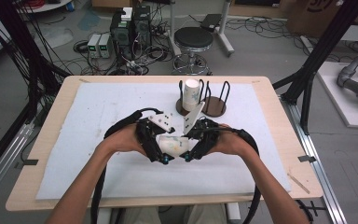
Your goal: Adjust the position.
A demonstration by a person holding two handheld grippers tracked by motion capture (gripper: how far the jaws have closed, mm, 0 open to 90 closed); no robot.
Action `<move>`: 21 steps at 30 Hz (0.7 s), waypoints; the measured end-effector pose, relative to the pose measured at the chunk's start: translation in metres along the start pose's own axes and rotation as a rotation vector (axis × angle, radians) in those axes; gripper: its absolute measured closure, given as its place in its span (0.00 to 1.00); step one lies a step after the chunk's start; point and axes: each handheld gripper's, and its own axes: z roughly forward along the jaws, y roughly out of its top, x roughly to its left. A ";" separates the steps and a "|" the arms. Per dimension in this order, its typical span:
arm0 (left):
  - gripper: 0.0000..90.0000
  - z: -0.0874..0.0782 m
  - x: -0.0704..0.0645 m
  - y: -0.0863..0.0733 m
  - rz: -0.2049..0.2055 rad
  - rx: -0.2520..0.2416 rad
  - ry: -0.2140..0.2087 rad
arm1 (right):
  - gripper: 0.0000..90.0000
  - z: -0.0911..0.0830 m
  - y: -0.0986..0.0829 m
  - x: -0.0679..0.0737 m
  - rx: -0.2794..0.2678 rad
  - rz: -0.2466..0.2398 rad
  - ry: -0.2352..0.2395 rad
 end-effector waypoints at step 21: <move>0.02 -0.019 -0.007 -0.029 -0.085 -0.263 0.065 | 0.41 -0.014 -0.030 0.000 -0.135 0.057 -0.022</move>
